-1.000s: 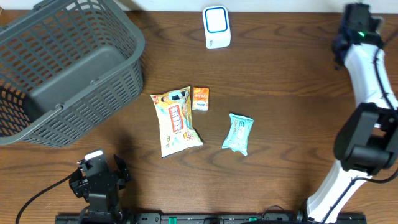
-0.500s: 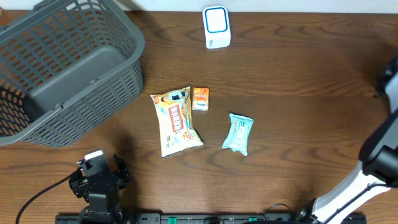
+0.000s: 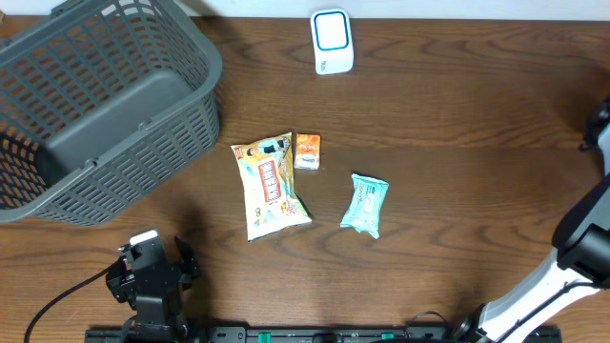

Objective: Scan the item barcode
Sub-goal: 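Move the right gripper back over the mint-green wipes pack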

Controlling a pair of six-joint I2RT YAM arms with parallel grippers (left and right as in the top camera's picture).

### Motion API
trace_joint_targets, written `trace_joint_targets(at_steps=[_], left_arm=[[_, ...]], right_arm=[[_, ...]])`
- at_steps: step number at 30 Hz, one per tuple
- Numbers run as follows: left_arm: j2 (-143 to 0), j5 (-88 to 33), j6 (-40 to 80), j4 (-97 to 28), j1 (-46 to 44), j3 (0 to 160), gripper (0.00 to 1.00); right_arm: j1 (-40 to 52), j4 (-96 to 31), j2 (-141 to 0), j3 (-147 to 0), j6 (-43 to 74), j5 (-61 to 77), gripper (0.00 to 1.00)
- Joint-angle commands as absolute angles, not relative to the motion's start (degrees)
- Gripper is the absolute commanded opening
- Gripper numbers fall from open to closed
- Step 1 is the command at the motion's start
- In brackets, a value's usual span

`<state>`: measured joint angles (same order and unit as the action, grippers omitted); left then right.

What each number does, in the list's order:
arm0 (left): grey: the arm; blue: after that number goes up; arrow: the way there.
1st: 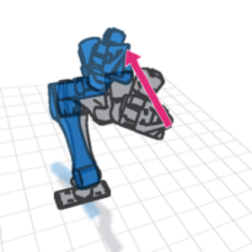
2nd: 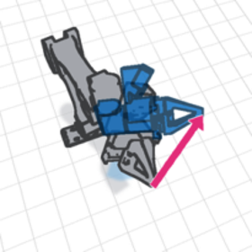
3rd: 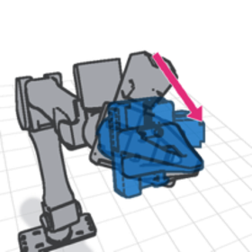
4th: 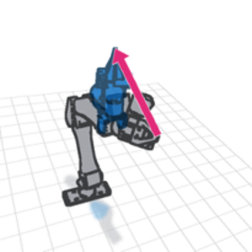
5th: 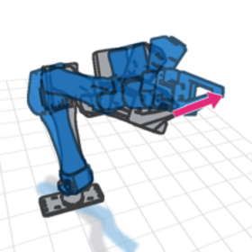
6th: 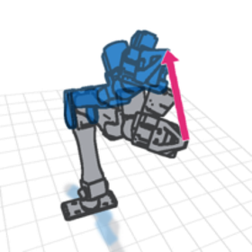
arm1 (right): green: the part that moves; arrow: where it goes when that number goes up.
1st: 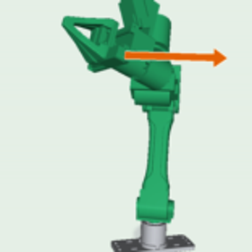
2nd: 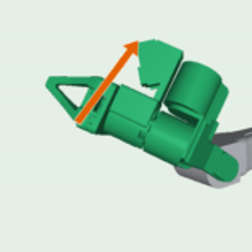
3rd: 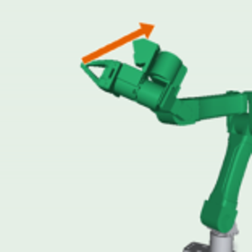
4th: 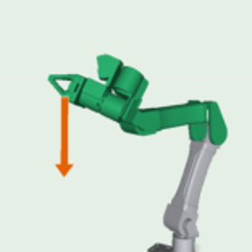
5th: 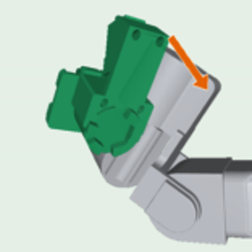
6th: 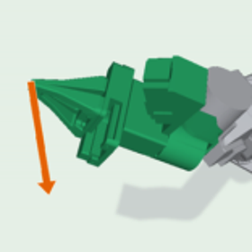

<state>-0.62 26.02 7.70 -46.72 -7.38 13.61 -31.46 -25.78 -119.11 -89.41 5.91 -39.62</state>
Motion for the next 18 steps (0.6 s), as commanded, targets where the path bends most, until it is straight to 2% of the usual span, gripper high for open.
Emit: trace_joint_targets(at_steps=[1, 13, 17, 18], left_arm=[[-0.25, 26.11, 8.23, -49.23, -7.51, 12.49, 1.00], [-0.25, 26.11, 8.23, -49.23, -7.51, 12.49, 1.00], [-0.25, 26.11, 8.23, -49.23, -7.51, 12.49, 1.00], [-0.25, 26.11, 8.23, -49.23, -7.51, 12.51, 1.00]], right_arm=[[-29.89, -25.04, -118.24, -90.00, 6.61, -39.92, 0.56], [-28.86, -24.14, -118.24, -90.00, 6.61, -34.48, 0.57], [-26.46, -25.41, -117.95, -90.00, 6.22, -33.50, 0.66], [-25.56, -25.52, -117.58, -90.00, 5.02, -33.50, 0.78]])
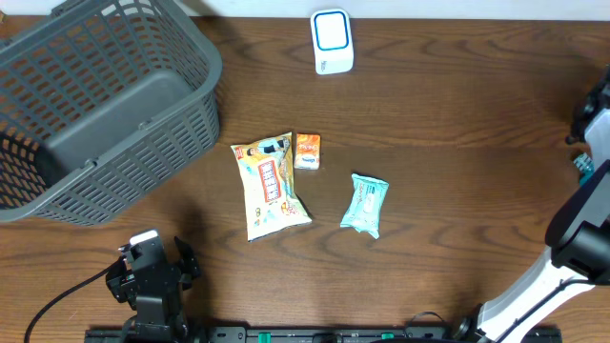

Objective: Scan the item barcode
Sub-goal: 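Move the right gripper back over the mint-green wipes pack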

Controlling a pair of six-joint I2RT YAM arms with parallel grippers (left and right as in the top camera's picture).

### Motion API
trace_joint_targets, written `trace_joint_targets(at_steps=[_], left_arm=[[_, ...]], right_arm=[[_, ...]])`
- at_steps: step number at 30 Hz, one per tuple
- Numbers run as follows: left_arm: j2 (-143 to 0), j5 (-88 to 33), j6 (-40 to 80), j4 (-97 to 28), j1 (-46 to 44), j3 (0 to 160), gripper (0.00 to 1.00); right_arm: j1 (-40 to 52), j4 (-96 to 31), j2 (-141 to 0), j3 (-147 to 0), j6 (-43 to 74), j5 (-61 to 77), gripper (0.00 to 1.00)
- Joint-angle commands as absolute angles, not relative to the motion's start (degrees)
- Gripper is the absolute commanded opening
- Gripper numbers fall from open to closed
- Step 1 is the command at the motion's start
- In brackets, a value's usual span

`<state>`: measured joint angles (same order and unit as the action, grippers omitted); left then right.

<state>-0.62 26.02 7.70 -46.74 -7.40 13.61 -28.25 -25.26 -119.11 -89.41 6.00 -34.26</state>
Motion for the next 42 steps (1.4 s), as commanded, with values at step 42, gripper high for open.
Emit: trace_joint_targets(at_steps=[42], left_arm=[[-0.25, 26.11, 8.23, -49.23, -7.51, 12.49, 1.00]], right_arm=[[35.20, -53.25, -103.85, -81.82, 34.41, 0.75, 0.99]])
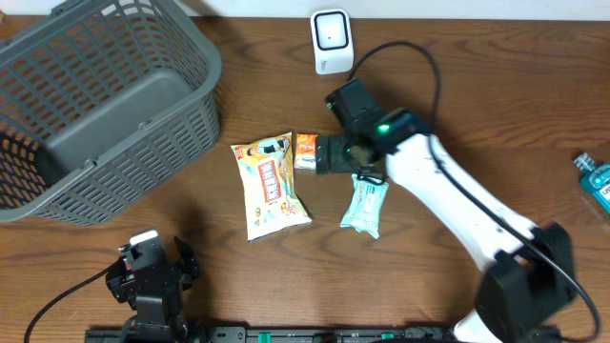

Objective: Scan the item barcode
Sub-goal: 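Move the right gripper back over the mint-green wipes pack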

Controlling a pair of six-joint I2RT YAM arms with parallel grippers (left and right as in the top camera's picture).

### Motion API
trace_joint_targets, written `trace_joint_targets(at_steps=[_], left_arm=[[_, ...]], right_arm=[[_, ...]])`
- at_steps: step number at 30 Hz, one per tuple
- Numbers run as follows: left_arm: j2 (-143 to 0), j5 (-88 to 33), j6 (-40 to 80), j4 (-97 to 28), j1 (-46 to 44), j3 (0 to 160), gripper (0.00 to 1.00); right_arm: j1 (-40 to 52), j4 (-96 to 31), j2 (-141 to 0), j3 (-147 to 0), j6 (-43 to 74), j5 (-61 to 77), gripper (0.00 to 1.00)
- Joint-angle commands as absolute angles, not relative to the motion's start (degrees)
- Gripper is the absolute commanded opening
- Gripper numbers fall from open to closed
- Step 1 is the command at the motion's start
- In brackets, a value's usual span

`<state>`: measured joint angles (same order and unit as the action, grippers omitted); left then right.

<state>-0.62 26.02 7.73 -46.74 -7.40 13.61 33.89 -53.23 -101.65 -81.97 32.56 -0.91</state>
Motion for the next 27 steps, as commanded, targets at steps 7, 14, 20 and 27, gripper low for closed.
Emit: trace_joint_targets(at_steps=[7, 14, 20, 27], left_arm=[[-0.25, 26.11, 8.25, -49.23, -7.51, 12.49, 1.00], [-0.25, 26.11, 8.23, -49.23, -7.51, 12.51, 1.00], [-0.25, 26.11, 8.23, -49.23, -7.51, 12.49, 1.00], [-0.25, 26.11, 8.23, -49.23, -7.51, 12.49, 1.00]], right_arm=[[38.33, -52.47, -106.63, -81.82, 34.76, 1.19, 0.99], [38.72, -50.54, -107.94, -81.67, 36.21, 0.82, 0.99], [38.74, -56.07, -109.84, -81.62, 39.70, -3.92, 0.82], [38.89, -60.34, -109.84, -81.65, 43.83, -8.64, 0.77]])
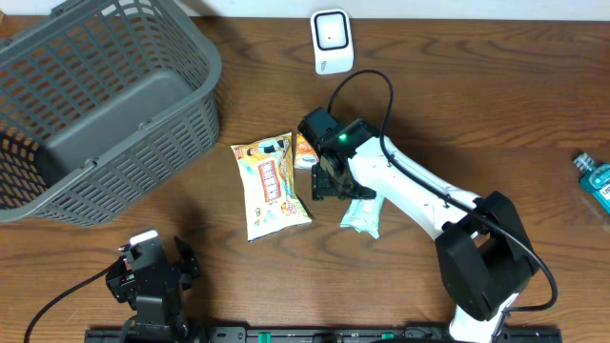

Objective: Scan the item barcode
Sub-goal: 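Move the right gripper back over the mint-green wipes pack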

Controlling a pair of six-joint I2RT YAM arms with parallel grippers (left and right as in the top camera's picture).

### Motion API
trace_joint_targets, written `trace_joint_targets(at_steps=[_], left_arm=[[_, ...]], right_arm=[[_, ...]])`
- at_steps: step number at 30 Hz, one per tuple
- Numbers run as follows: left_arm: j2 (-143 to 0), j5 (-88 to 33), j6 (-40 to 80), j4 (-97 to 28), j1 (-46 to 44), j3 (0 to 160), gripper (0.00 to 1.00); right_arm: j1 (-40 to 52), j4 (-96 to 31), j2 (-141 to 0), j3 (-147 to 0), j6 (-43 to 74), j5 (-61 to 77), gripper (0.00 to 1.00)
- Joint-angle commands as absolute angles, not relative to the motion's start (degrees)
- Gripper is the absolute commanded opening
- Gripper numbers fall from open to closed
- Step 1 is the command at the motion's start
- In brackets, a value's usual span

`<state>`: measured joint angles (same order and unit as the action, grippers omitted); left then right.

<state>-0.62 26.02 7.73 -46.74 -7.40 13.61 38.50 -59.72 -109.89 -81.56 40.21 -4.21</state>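
Note:
A white scanner [331, 40] stands at the table's far edge. Three items lie mid-table: a yellow snack bag [270, 186], a small orange packet [305, 150] by its top right corner, and a teal packet [361, 214] partly under my right arm. My right gripper [324, 183] hangs low between the snack bag and the teal packet, just in front of the orange packet; its jaws are too dark to read. My left gripper [177, 257] rests at the front left, away from the items.
A large grey basket [181, 57] fills the back left. A blue bottle [596, 179] lies at the right edge. A cable loops from the right arm toward the scanner.
My right gripper has shifted left and toward the front, from over the orange packet's right side to the gap beside the snack bag. The items lie where they were.
My right arm first stood at the table's right edge, far from the items. A blue bottle then showed there by the gripper. Later the bottle lay at that edge and the arm reached over the orange packet. Now it sits lower beside the snack bag.

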Motion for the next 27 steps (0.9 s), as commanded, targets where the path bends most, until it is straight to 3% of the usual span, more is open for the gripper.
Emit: trace_joint_targets(at_steps=[1, 10, 12, 19, 22, 26, 27], left_arm=[[-0.25, 26.11, 8.23, -49.23, -7.51, 12.49, 1.00], [-0.25, 26.11, 8.25, -49.23, -7.51, 12.49, 1.00], [-0.25, 26.11, 8.23, -49.23, -7.51, 12.49, 1.00], [-0.25, 26.11, 8.23, -49.23, -7.51, 12.49, 1.00], [-0.25, 26.11, 8.23, -49.23, -7.51, 12.49, 1.00], [-0.25, 26.11, 8.23, -49.23, -7.51, 12.49, 1.00], [-0.25, 26.11, 8.25, -49.23, -7.51, 12.49, 1.00]], right_arm=[[38.94, -60.71, -109.84, -81.65, 44.29, -9.61, 0.77], [40.42, -61.52, -114.56, -80.93, 46.65, -14.06, 0.73], [40.60, -62.11, -116.81, -80.93, 48.10, -14.06, 0.66], [40.60, -63.96, -122.89, -80.93, 53.28, -14.11, 0.28], [40.53, -64.88, -122.89, -80.93, 54.92, -14.26, 0.26], [40.53, -65.93, -122.87, -80.93, 55.70, -14.17, 0.03], [40.53, -66.06, -122.80, -81.01, 55.61, -13.69, 0.01]])
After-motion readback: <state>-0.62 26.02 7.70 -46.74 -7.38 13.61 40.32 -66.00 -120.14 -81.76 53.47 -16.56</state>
